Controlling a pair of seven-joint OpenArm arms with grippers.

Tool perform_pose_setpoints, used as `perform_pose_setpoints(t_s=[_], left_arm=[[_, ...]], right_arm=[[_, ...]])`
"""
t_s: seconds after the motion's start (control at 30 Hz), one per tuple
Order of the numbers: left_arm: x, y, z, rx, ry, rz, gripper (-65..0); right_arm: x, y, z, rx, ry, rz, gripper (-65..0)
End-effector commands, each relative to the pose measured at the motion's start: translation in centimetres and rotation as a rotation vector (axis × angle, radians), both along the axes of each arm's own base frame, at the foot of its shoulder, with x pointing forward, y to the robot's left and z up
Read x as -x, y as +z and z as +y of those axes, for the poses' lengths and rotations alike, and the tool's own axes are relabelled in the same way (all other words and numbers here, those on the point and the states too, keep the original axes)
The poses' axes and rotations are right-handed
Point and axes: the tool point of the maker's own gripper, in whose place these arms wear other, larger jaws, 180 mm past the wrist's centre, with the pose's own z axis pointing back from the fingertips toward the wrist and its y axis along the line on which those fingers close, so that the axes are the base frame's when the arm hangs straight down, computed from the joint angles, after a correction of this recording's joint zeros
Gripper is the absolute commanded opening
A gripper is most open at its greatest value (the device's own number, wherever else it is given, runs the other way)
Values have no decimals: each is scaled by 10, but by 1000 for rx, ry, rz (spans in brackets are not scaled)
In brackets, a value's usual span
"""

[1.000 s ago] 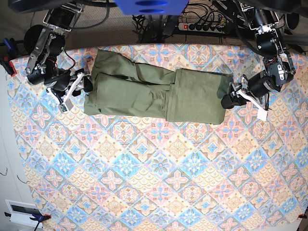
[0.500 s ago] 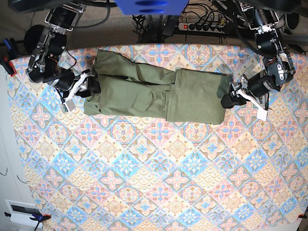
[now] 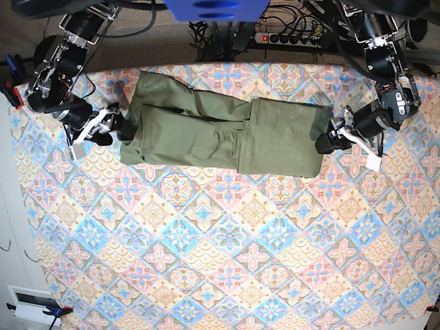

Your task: Layout the t-shirt on the table in an organized manner, then fold the t-shirt properly

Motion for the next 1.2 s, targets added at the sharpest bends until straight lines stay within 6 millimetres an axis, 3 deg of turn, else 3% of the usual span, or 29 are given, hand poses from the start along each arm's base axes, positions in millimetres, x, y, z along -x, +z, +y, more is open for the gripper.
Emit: perform_pose_setpoints(t_s=[0.0,0.17,0.4,0.53,0.87,1.17], left_arm=[[-7,11,3,-4,3,-42,-328],[-7,11,3,-3,3,-42,-328],[-7,11,3,-3,3,-42,-328],[-7,11,3,-3,3,-42,-328],[-8,12,4,-6,4,-44,-328],[-12,15,4,-4,4,-56,-328]], right_arm=[[-9,15,2,-17,6,-62,-222],[-10,15,9,-32,21,-64,-222],[0,-22,12,49,36,65,-222],[-13,-28,15,7,23,80,-222],[-4,-53,20,-57,6,157,-222],[20,-69,66,-76,139,218,-223]])
